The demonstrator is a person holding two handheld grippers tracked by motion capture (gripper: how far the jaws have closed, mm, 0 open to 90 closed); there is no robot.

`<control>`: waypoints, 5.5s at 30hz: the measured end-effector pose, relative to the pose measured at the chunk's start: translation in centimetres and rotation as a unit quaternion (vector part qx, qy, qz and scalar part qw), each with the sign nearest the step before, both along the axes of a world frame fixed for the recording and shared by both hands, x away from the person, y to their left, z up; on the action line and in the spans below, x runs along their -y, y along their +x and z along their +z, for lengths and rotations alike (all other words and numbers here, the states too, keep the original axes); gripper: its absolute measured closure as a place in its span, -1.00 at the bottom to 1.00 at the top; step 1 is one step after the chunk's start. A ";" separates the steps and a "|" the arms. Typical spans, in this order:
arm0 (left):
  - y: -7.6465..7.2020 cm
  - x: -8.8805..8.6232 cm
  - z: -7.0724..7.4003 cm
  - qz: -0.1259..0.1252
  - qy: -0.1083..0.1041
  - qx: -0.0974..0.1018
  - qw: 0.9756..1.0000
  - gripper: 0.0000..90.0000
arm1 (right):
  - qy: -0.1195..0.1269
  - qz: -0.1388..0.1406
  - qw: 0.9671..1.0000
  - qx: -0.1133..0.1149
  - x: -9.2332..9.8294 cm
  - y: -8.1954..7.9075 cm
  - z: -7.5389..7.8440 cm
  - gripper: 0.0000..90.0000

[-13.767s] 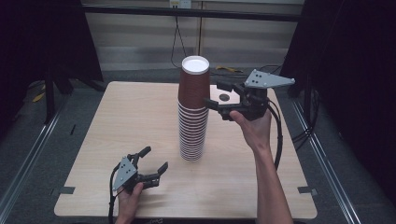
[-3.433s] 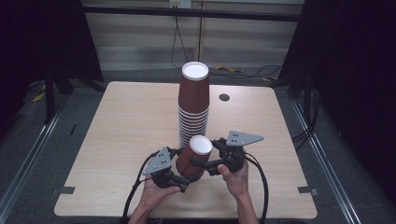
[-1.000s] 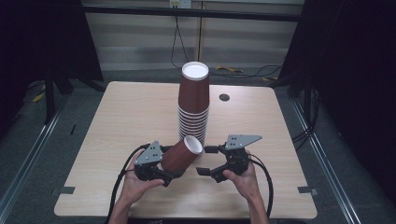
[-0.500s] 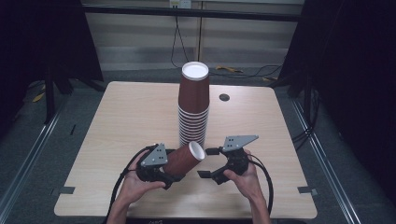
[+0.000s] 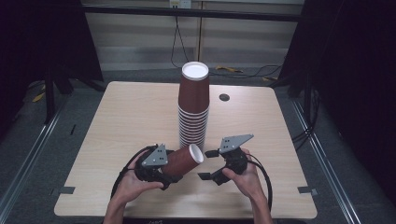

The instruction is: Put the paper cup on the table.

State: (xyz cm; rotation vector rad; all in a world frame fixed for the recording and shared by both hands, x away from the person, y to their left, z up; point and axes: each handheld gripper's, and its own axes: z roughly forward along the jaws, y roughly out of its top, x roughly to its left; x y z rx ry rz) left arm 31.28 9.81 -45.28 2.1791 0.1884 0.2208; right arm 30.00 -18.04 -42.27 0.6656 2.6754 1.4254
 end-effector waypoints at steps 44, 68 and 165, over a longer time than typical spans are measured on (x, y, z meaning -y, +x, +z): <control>-0.9 4.1 0.4 -0.072 0.129 0.013 0.989 -0.69 | -0.107 0.054 0.992 -0.047 -1.5 0.9 -1.1 -0.68; -1.4 5.1 0.1 -0.099 0.128 0.011 0.987 -0.70 | -0.123 0.100 0.985 -0.064 -2.4 1.1 -0.9 -0.57; -0.8 -1.4 -0.2 -0.014 -0.196 -0.037 0.980 -0.66 | 0.025 0.012 0.999 -0.033 2.3 0.4 -2.5 -0.54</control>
